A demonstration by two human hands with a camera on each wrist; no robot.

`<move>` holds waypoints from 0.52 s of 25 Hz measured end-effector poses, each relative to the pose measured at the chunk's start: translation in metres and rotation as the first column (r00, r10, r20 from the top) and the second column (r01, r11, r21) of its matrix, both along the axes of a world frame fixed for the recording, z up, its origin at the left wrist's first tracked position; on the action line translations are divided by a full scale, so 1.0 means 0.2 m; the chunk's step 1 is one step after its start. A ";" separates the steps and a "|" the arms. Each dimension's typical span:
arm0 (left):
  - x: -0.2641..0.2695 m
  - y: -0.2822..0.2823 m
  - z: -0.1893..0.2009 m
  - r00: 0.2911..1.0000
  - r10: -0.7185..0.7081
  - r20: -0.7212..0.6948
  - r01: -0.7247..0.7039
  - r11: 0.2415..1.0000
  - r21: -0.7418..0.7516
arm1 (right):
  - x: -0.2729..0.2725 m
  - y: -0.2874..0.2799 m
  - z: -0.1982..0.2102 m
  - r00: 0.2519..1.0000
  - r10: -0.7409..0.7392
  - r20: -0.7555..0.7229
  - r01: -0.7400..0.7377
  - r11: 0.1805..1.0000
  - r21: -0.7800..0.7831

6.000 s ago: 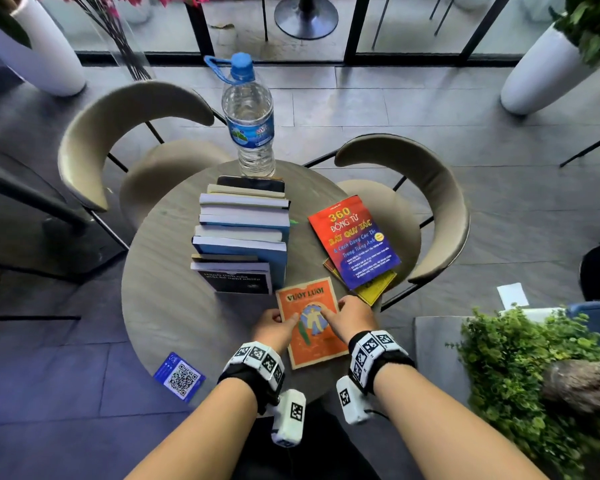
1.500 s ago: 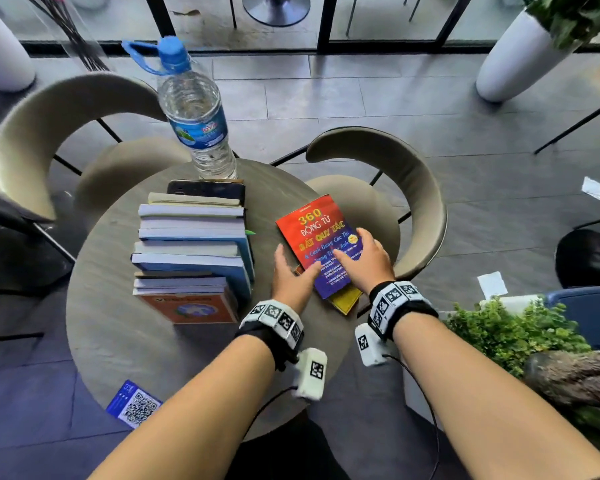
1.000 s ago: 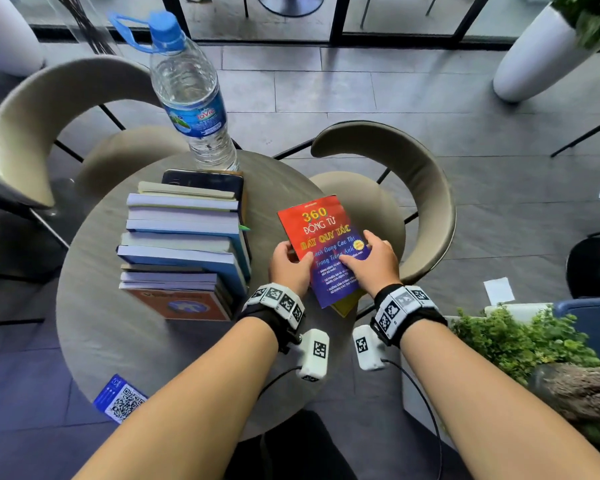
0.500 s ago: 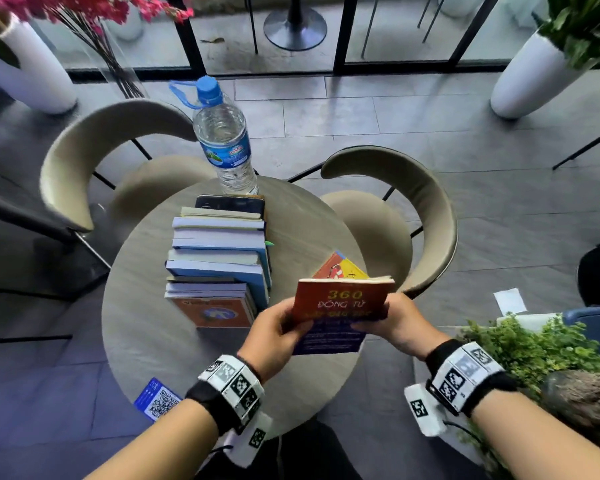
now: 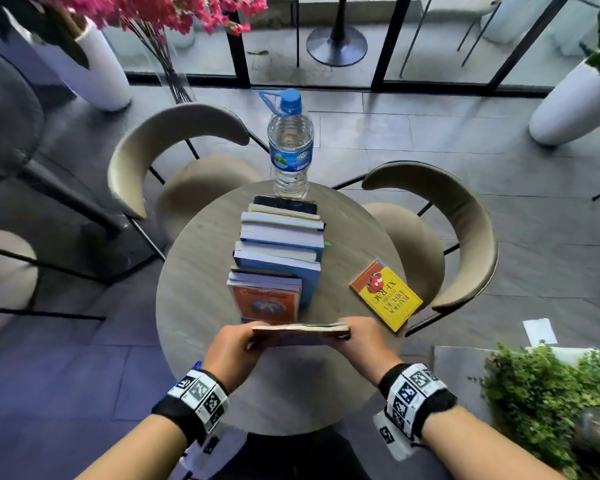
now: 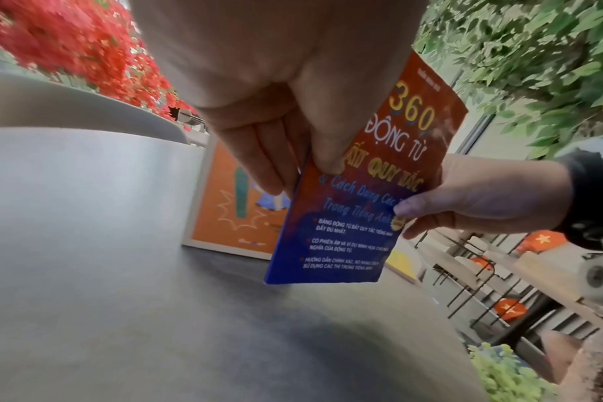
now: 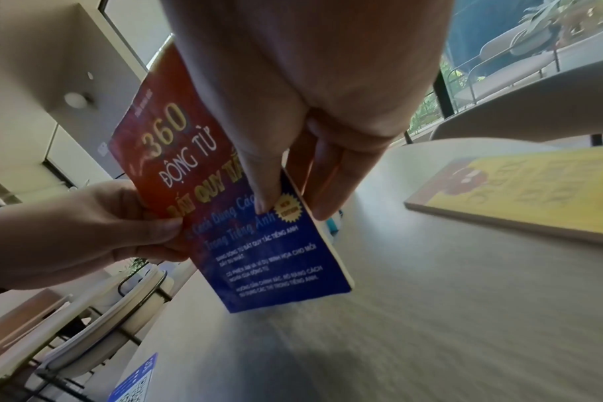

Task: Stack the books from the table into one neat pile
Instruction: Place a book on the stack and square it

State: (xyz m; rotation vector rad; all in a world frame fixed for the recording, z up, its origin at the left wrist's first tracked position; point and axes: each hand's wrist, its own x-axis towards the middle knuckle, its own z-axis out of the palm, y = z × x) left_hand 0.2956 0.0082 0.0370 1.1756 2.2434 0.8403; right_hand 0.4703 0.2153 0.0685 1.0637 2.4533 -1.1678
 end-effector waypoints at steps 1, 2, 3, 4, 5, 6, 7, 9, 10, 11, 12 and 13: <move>-0.04 -0.03 -0.01 0.999 0.011 -0.051 -0.011 1.000 -0.007 | -0.04 -0.04 -0.01 1.000 0.002 -0.006 -0.002 1.000 0.016; -0.08 -0.05 -0.01 0.994 0.021 -0.108 -0.023 1.000 -0.017 | -0.08 -0.06 -0.01 1.000 0.004 0.006 -0.005 1.000 0.015; -0.12 -0.07 -0.02 0.987 0.030 -0.158 -0.036 0.999 -0.036 | -0.11 -0.09 -0.01 1.000 0.012 0.018 -0.012 1.000 0.019; -0.16 -0.09 -0.03 0.981 0.035 -0.191 -0.047 0.997 -0.060 | -0.14 -0.11 -0.01 0.999 0.016 0.035 -0.017 1.000 0.022; -0.19 -0.11 -0.04 0.977 0.037 -0.212 -0.055 0.995 -0.083 | -0.18 -0.14 0.00 0.998 0.028 0.051 -0.029 0.999 0.029; -0.23 -0.13 -0.05 0.972 0.034 -0.231 -0.058 0.993 -0.099 | -0.20 -0.16 -0.01 0.998 0.024 0.066 -0.025 1.000 0.017; -0.26 -0.14 -0.06 0.967 0.031 -0.254 -0.060 0.992 -0.108 | -0.22 -0.17 0.00 0.997 0.020 0.076 -0.021 1.000 0.010; -0.31 -0.15 -0.07 0.947 0.016 -0.320 -0.062 0.989 -0.132 | -0.27 -0.19 0.00 0.994 0.009 0.112 -0.012 1.000 0.027; -0.32 -0.14 -0.07 0.933 0.000 -0.360 -0.054 0.989 -0.138 | -0.28 -0.20 0.00 0.993 0.005 0.119 -0.010 0.999 0.044; -0.34 -0.12 -0.07 0.917 -0.019 -0.399 -0.043 0.989 -0.144 | -0.29 -0.19 0.00 0.992 0.000 0.126 -0.008 0.998 0.064; -0.35 -0.11 -0.06 0.901 -0.038 -0.432 -0.030 0.988 -0.150 | -0.30 -0.19 -0.02 0.991 -0.006 0.130 -0.004 0.997 0.075; -0.36 -0.09 -0.05 0.888 -0.055 -0.457 -0.022 0.987 -0.161 | -0.30 -0.19 -0.03 0.991 -0.005 0.135 -0.007 0.996 0.091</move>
